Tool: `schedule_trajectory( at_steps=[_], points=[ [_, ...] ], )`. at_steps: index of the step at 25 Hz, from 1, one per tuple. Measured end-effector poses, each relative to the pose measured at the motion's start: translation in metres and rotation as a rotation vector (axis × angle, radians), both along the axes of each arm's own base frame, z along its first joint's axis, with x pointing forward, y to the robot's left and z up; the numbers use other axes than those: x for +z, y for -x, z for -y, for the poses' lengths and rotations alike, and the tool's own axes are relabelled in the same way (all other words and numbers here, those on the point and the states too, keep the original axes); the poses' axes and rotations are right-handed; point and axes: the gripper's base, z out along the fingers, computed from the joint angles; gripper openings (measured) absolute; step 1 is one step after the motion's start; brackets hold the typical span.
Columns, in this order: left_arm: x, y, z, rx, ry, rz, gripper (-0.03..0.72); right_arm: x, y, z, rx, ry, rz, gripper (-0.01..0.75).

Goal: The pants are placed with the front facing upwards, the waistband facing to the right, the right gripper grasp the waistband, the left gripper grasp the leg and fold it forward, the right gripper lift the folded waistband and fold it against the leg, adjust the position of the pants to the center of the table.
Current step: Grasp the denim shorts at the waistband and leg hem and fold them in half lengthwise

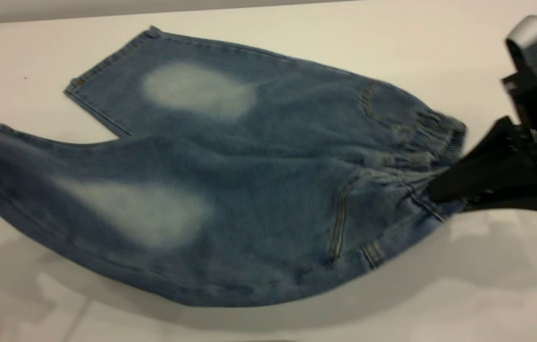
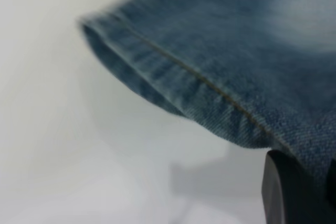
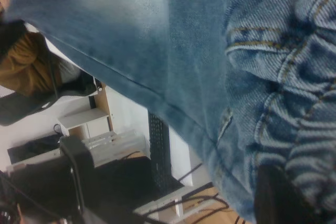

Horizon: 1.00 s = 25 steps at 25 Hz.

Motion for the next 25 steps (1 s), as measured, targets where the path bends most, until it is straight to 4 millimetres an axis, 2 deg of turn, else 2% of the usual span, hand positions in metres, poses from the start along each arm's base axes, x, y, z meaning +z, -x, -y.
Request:
schedule_trajectory(
  at_steps=[4,6,8,12,16,21,25],
  points=[
    [0.028,0.011,-0.002,0.007,0.018,0.118,0.053,0.019,0.005,0.000,-0.037,-0.004,0.025,0.044],
    [0.038,0.008,-0.001,0.015,0.030,0.157,0.053,0.026,0.002,-0.001,-0.088,-0.018,0.030,0.044],
    [0.047,-0.002,0.000,0.034,0.054,0.193,0.053,0.029,-0.001,-0.001,-0.144,-0.038,0.033,0.044],
    [0.057,-0.039,0.006,0.066,0.109,0.259,0.053,0.030,-0.011,0.002,-0.286,-0.048,0.023,0.044],
    [0.046,-0.087,0.013,0.069,0.116,0.245,0.053,0.026,-0.019,0.008,-0.427,-0.007,-0.019,0.044],
    [0.012,-0.142,0.022,0.075,0.120,0.201,0.053,0.024,-0.033,0.016,-0.534,0.073,-0.068,0.044],
    [-0.016,-0.175,0.026,0.126,0.159,0.162,0.053,0.026,-0.049,0.023,-0.616,0.114,-0.082,0.044]
  ],
)
